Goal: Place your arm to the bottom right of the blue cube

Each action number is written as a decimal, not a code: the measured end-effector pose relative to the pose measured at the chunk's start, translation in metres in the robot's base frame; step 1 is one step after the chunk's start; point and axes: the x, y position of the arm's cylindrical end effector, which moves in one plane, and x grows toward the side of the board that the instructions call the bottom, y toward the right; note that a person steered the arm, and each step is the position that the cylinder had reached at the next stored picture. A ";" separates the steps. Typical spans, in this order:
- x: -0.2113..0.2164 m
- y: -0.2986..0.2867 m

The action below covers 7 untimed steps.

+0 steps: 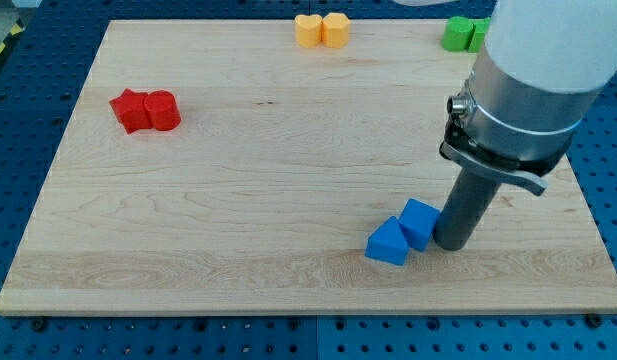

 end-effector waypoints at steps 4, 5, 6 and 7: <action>-0.009 0.009; 0.002 0.012; 0.003 0.010; 0.003 0.010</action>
